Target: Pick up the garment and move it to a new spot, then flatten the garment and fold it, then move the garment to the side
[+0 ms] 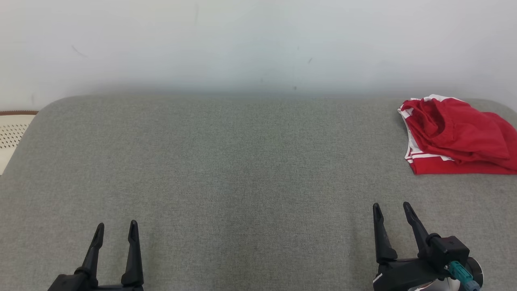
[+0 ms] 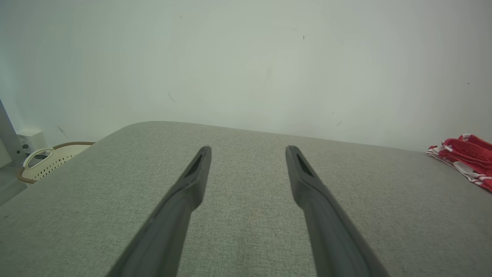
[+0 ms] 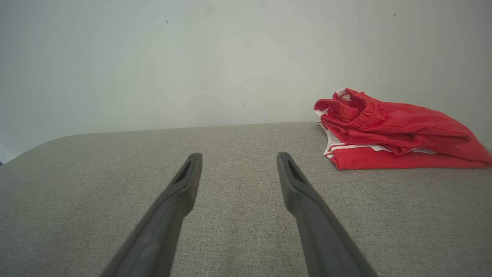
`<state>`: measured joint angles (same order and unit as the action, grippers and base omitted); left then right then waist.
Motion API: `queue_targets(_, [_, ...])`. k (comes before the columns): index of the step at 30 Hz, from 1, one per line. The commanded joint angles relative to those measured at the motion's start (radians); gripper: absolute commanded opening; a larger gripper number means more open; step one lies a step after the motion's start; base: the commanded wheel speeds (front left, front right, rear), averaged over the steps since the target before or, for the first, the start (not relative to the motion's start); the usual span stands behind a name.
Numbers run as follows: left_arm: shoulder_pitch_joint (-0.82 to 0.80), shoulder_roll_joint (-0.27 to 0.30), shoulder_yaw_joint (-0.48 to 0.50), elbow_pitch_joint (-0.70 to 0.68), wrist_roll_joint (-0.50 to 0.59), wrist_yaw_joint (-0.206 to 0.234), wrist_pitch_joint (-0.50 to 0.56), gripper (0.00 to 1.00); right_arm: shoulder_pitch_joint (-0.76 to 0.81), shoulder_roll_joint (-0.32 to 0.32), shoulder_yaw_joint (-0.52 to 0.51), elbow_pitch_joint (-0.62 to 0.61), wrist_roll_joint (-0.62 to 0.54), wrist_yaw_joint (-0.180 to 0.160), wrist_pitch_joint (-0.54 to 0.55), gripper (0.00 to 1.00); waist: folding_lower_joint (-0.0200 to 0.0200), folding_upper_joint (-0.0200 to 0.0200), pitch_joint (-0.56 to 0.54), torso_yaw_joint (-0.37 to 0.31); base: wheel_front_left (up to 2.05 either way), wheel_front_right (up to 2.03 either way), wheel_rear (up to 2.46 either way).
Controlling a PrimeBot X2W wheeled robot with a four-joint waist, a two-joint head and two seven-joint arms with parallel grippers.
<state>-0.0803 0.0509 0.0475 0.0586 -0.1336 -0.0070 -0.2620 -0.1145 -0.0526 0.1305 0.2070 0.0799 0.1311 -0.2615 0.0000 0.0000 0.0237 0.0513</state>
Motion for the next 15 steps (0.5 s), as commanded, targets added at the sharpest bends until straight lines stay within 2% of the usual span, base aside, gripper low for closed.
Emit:
queue_targets(1, [0.018,0.000,-0.001,-0.004,-0.005,-0.001,-0.003,1.00,-0.007,0.003,0.001,0.000,-0.009,-0.001,-0.005,1.00,0.0000,0.0000,0.002,0.000,0.00,0.00,0.00])
queue_targets(15, [0.021,0.000,-0.007,-0.006,-0.006,-0.002,-0.003,1.00,-0.009,0.003,0.003,0.006,-0.009,-0.001,-0.005,1.00,0.0000,0.0000,-0.002,-0.001,0.00,0.00,0.00])
